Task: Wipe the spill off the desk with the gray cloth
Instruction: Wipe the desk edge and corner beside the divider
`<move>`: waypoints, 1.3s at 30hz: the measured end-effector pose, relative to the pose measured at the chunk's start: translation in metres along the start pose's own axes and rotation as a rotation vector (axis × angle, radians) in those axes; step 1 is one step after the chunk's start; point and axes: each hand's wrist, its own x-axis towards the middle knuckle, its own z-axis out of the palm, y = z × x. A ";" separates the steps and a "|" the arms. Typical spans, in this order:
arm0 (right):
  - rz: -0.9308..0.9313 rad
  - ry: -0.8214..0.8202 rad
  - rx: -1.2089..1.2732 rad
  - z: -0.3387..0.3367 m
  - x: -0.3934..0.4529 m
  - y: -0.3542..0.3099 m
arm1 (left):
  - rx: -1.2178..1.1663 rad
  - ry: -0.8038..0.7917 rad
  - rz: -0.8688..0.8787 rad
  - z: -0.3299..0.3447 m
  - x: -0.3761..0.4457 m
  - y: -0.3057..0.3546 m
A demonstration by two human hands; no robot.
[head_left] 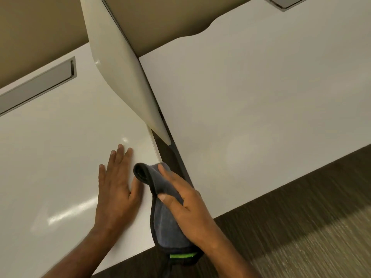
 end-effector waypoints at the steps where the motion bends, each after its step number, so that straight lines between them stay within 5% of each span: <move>1: -0.004 0.014 -0.021 0.001 -0.001 0.000 | 0.002 0.002 -0.003 0.000 0.000 -0.001; 10: 0.010 0.127 -0.084 0.003 0.076 -0.025 | 0.006 0.011 -0.012 0.000 0.001 -0.001; 19: 0.087 0.053 -0.030 -0.002 -0.014 0.005 | 0.002 0.009 -0.012 -0.002 -0.001 0.003; 29: 0.047 0.159 -0.144 -0.003 0.098 -0.029 | 0.000 0.025 -0.027 -0.001 0.000 0.004; 39: 0.081 0.122 -0.143 -0.002 0.060 -0.015 | 0.029 0.013 -0.022 0.000 0.000 0.002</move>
